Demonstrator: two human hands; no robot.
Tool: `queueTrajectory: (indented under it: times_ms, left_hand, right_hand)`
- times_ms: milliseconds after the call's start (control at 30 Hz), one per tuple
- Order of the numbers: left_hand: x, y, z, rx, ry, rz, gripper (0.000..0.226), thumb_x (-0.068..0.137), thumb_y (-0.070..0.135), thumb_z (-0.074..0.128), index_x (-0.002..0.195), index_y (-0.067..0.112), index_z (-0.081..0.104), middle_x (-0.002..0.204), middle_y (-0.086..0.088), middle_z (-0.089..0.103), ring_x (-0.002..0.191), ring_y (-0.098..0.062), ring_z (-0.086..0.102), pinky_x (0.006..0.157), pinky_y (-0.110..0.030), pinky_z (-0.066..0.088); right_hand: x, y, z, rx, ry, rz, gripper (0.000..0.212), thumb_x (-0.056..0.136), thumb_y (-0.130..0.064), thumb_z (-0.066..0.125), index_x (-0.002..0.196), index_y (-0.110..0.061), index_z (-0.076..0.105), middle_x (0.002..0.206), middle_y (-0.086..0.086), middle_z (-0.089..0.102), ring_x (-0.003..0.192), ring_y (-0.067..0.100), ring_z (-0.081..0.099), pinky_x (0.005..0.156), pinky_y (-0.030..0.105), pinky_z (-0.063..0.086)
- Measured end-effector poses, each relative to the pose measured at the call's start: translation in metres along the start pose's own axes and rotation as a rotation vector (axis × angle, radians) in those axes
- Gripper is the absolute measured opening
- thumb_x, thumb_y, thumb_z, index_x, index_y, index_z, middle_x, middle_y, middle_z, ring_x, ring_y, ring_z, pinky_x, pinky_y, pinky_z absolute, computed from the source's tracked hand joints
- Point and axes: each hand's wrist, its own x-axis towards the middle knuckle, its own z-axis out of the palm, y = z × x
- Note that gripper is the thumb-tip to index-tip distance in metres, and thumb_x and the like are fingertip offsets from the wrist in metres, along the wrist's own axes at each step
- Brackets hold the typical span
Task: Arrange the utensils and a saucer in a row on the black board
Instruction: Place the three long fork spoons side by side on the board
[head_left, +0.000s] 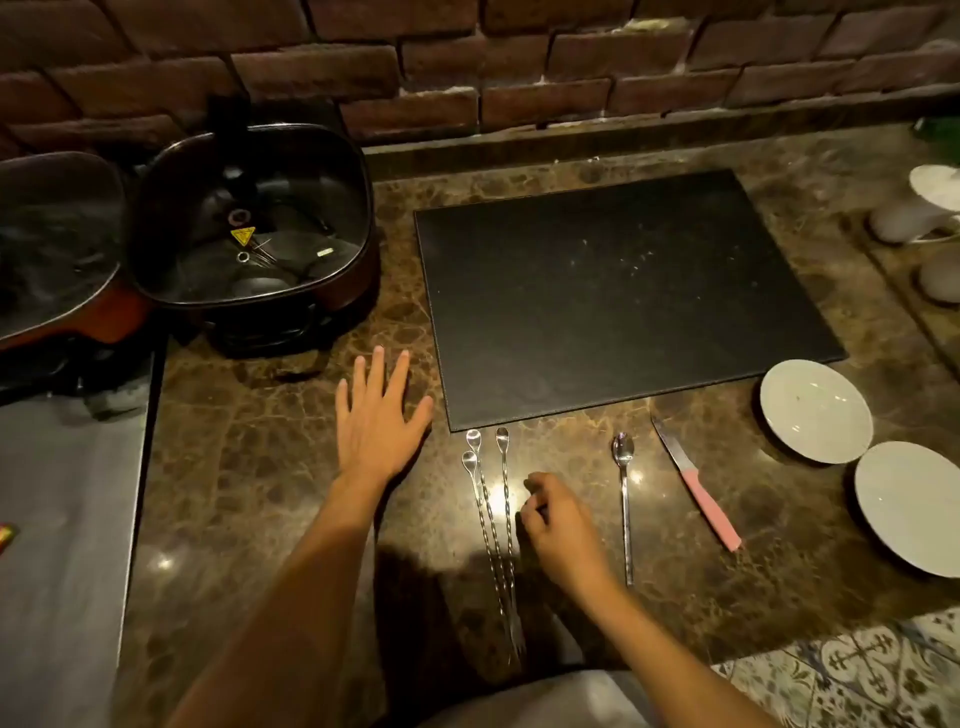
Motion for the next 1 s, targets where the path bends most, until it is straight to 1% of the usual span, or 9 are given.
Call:
queueTrajectory:
  times_ms: [100, 200, 333, 467, 667, 767, 867, 933, 1000]
  left_hand:
    - [0.02, -0.008, 0.009, 0.055, -0.043, -0.002, 0.07, 0.102, 0.057, 0.041, 0.163, 0.03, 0.02, 0.172, -0.007, 0.01, 0.158, -0.029, 0.004, 0.125, -0.051, 0.006]
    - [0.037, -0.014, 0.018, 0.078, -0.059, 0.02, 0.068, 0.102, 0.055, 0.041, 0.162, 0.03, 0.021, 0.171, -0.007, 0.012, 0.158, -0.031, 0.007, 0.125, -0.052, 0.008]
    - [0.057, -0.021, 0.024, 0.119, -0.048, 0.059, 0.067, 0.101, 0.057, 0.035, 0.162, 0.031, 0.023, 0.171, -0.007, 0.016, 0.157, -0.032, 0.01, 0.124, -0.055, 0.011]
    - [0.072, -0.019, 0.028, 0.14, -0.061, 0.048, 0.07, 0.098, 0.062, 0.022, 0.161, 0.033, 0.021, 0.171, -0.003, 0.015, 0.157, -0.03, 0.008, 0.124, -0.055, 0.009]
    - [0.074, -0.022, 0.031, 0.141, -0.04, 0.067, 0.069, 0.099, 0.062, 0.023, 0.161, 0.032, 0.023, 0.171, -0.004, 0.017, 0.157, -0.03, 0.009, 0.124, -0.056, 0.012]
    - [0.077, -0.023, 0.031, 0.148, -0.044, 0.066, 0.069, 0.099, 0.062, 0.022, 0.161, 0.032, 0.022, 0.171, -0.004, 0.016, 0.157, -0.031, 0.009, 0.124, -0.057, 0.012]
    - [0.076, -0.023, 0.032, 0.152, -0.034, 0.077, 0.069, 0.1, 0.061, 0.022, 0.161, 0.031, 0.023, 0.17, -0.005, 0.018, 0.157, -0.031, 0.011, 0.123, -0.057, 0.015]
    - [0.076, -0.023, 0.034, 0.157, -0.02, 0.084, 0.068, 0.1, 0.061, 0.023, 0.161, 0.03, 0.025, 0.17, -0.006, 0.021, 0.156, -0.032, 0.013, 0.123, -0.058, 0.016]
    - [0.076, -0.024, 0.034, 0.158, -0.007, 0.091, 0.067, 0.101, 0.061, 0.024, 0.16, 0.03, 0.026, 0.169, -0.007, 0.023, 0.156, -0.032, 0.016, 0.122, -0.058, 0.017]
  right_hand:
    - [0.003, 0.004, 0.014, -0.041, 0.016, 0.015, 0.024, 0.088, -0.003, 0.048, 0.11, -0.012, 0.054, 0.087, 0.003, 0.06, 0.081, 0.024, 0.058, 0.071, 0.042, 0.05]
    - [0.004, 0.006, 0.026, -0.116, 0.042, 0.027, 0.012, 0.084, -0.003, 0.059, 0.089, -0.011, 0.051, 0.078, 0.003, 0.058, 0.071, 0.023, 0.055, 0.061, 0.043, 0.047]
    - [0.009, 0.0, 0.029, -0.205, 0.024, 0.083, 0.013, 0.084, -0.012, 0.064, 0.091, -0.015, 0.054, 0.085, 0.003, 0.063, 0.076, 0.021, 0.061, 0.067, 0.043, 0.054]
    - [0.01, -0.005, 0.03, -0.291, 0.033, 0.084, 0.008, 0.084, -0.004, 0.056, 0.089, -0.01, 0.053, 0.084, 0.008, 0.064, 0.074, 0.025, 0.061, 0.062, 0.046, 0.052]
    - [0.011, -0.016, 0.027, -0.397, 0.024, 0.133, 0.023, 0.079, 0.01, 0.047, 0.084, -0.009, 0.057, 0.081, 0.006, 0.064, 0.072, 0.021, 0.058, 0.059, 0.039, 0.047]
    - [0.012, -0.017, 0.025, -0.342, 0.02, 0.12, 0.016, 0.083, 0.003, 0.051, 0.078, -0.011, 0.055, 0.079, 0.003, 0.063, 0.073, 0.019, 0.059, 0.063, 0.035, 0.051]
    - [0.013, -0.021, 0.018, -0.226, 0.051, 0.15, 0.016, 0.085, -0.002, 0.053, 0.075, -0.015, 0.051, 0.075, -0.002, 0.059, 0.07, 0.014, 0.058, 0.055, 0.023, 0.043]
    - [0.023, -0.026, 0.007, -0.134, 0.078, 0.171, 0.016, 0.087, -0.002, 0.056, 0.08, -0.017, 0.055, 0.077, -0.004, 0.06, 0.073, 0.012, 0.061, 0.06, 0.027, 0.053]
    - [0.044, -0.03, -0.006, -0.106, 0.116, 0.173, 0.014, 0.087, -0.004, 0.059, 0.085, -0.017, 0.057, 0.081, -0.003, 0.061, 0.077, 0.013, 0.061, 0.065, 0.03, 0.054]
